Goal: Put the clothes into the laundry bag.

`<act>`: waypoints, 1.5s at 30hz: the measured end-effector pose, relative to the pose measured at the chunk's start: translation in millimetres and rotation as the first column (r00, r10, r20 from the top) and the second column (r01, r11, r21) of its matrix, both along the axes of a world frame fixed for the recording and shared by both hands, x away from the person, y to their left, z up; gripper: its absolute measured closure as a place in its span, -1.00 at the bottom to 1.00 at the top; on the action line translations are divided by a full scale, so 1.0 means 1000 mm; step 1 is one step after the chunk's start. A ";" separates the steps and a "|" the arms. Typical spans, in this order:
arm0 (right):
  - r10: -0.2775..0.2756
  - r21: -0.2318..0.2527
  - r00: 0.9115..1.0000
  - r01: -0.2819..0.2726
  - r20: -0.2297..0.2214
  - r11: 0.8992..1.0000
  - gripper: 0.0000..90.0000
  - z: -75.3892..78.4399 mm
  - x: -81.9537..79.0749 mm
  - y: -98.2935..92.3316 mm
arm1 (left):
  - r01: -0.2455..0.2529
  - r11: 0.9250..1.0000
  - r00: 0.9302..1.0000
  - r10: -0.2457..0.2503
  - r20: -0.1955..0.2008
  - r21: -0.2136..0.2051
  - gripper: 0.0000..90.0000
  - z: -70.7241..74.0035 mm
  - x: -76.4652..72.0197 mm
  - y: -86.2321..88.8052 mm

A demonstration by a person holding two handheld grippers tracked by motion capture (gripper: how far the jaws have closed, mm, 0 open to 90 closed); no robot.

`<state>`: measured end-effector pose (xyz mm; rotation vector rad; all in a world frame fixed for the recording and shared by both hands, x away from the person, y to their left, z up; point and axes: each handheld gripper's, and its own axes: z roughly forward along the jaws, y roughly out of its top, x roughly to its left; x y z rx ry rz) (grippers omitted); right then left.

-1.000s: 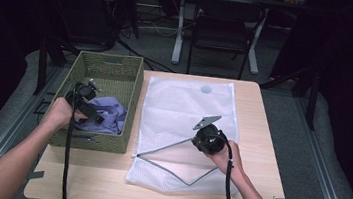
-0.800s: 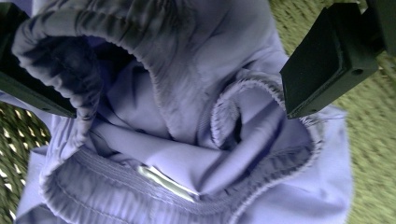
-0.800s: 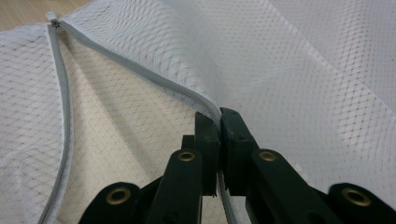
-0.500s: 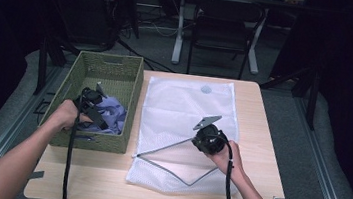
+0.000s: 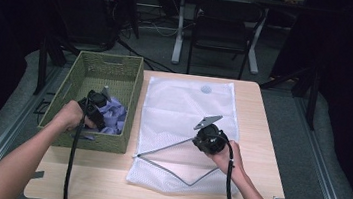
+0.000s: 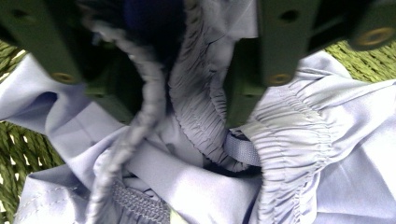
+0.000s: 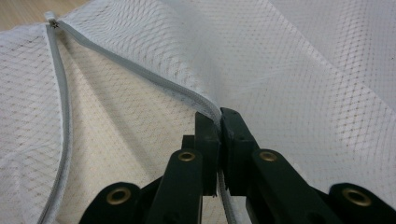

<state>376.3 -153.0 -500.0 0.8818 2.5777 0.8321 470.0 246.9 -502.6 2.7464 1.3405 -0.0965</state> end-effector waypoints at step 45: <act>-0.025 0.004 1.000 0.025 0.004 1.000 0.93 0.002 0.002 -0.005 | -0.040 0.992 0.969 0.067 0.238 -0.116 0.89 0.102 -0.009 0.029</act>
